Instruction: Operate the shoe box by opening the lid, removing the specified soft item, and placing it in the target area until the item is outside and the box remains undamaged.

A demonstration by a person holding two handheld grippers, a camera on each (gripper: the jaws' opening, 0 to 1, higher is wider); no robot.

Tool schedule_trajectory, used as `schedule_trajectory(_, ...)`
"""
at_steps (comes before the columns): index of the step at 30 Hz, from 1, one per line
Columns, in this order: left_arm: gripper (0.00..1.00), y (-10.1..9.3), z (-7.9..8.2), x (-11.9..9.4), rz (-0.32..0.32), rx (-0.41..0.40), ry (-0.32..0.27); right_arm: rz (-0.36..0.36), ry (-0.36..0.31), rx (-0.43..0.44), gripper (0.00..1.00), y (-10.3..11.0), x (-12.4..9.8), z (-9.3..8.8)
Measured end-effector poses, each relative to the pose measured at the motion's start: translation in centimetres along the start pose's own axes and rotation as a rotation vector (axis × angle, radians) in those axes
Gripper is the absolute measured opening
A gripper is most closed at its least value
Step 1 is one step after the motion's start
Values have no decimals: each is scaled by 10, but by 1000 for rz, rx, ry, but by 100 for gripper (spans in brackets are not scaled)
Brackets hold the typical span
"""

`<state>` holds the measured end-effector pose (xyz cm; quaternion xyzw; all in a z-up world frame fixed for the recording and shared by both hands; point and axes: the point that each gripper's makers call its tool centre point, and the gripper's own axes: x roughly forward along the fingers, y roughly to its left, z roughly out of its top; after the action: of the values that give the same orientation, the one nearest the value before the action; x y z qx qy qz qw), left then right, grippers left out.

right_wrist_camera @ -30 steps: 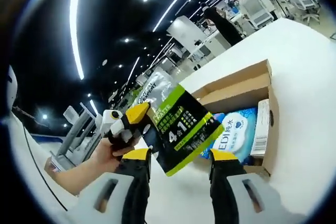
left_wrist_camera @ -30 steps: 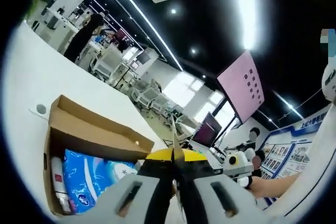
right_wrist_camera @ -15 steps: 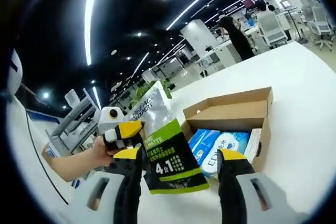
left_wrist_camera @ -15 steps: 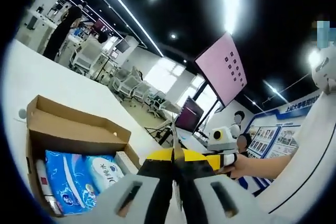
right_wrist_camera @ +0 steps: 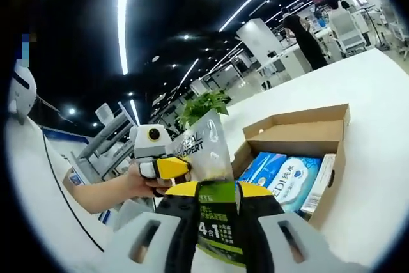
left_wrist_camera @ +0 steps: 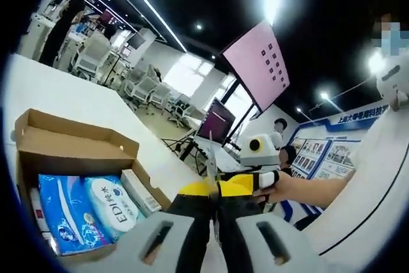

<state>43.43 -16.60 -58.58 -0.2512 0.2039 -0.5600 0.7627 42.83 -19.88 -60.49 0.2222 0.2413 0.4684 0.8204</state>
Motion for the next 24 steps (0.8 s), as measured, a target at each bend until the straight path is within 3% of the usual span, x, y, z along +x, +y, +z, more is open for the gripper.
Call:
schedule_trajectory(5, 0, 5, -9, 5, 59, 63, 38, -23, 0, -4, 0, 1, -5, -6)
schedule_trajectory(8, 0, 5, -13, 11, 60, 41, 44, -52, 4, 42, 0, -5, -8, -10)
schedule_trajectory(13, 0, 5, -15, 22, 88, 47, 73, -98, -10, 39, 0, -10, -16, -11)
schedule_trajectory(24, 0, -3, -28, 47, 78, 70, 120, -167, -61, 49, 0, -17, -44, -16)
